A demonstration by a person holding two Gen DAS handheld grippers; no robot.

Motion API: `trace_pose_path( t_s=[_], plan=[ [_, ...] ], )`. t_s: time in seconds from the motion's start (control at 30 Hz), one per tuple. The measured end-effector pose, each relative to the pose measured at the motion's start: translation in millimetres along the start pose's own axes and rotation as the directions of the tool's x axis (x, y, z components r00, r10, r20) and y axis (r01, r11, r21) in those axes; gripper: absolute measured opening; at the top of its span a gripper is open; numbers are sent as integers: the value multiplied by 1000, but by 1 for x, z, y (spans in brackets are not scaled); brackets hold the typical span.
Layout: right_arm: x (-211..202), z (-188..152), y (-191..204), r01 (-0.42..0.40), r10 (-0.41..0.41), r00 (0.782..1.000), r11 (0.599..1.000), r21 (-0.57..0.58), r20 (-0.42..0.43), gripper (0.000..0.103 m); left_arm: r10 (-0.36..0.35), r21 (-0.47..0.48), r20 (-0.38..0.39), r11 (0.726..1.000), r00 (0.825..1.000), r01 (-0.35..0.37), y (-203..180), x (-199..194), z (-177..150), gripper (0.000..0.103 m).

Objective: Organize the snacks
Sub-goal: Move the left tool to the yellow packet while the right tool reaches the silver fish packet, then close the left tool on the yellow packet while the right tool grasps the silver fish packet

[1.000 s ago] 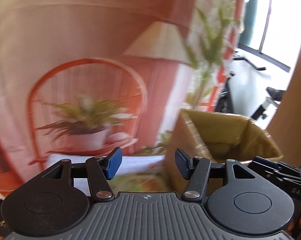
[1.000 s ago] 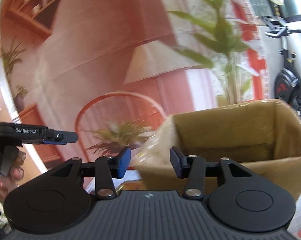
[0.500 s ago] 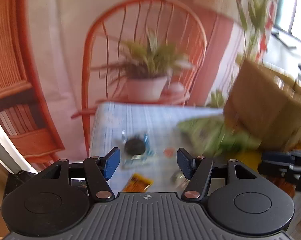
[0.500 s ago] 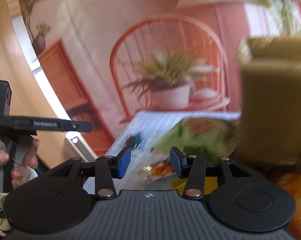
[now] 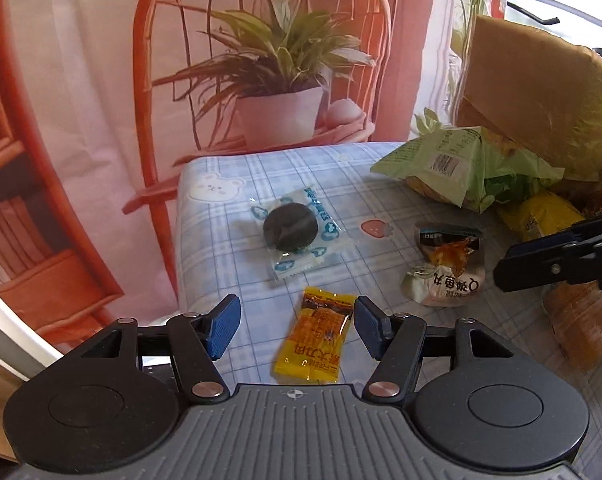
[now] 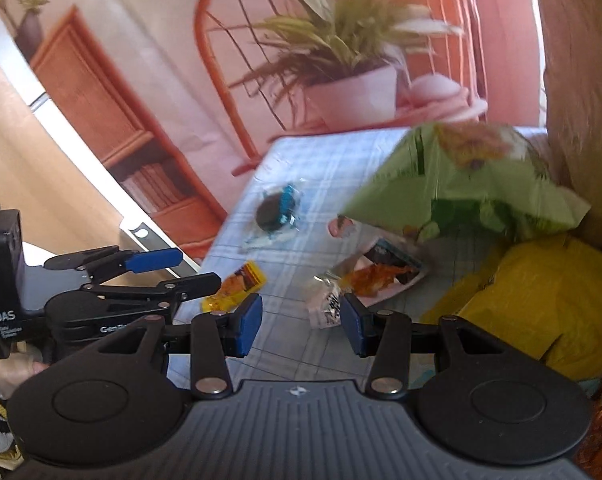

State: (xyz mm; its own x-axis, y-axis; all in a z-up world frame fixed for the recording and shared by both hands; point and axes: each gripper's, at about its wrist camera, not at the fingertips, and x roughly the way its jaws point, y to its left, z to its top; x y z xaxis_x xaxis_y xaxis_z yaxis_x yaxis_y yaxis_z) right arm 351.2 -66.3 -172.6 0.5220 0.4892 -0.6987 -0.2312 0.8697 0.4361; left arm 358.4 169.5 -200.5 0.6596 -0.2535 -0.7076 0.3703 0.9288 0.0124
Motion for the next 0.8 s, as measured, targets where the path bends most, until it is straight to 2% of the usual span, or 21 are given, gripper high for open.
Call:
trace_pose_path(
  t_s=[0.17,0.3,0.4,0.8],
  plan=[
    [13,-1,-2,48,-47,998,998,40,-31,48,-7,-15,-13,1000,1000,7,0,11,-5,65],
    [21,3,-6,101,-97,994,990,95,-48,48,-26,-49,1,998,1000,26,1,12,-9,65],
    [25,7,-5,134,-130,990,986,96,-48,48,-23,-42,11,999,1000,24,1,11,-9,65],
    [38,10,-11,183,-174,983,967,176,-63,48,-43,-68,9,997,999,44,5,16,-14,65]
  ],
)
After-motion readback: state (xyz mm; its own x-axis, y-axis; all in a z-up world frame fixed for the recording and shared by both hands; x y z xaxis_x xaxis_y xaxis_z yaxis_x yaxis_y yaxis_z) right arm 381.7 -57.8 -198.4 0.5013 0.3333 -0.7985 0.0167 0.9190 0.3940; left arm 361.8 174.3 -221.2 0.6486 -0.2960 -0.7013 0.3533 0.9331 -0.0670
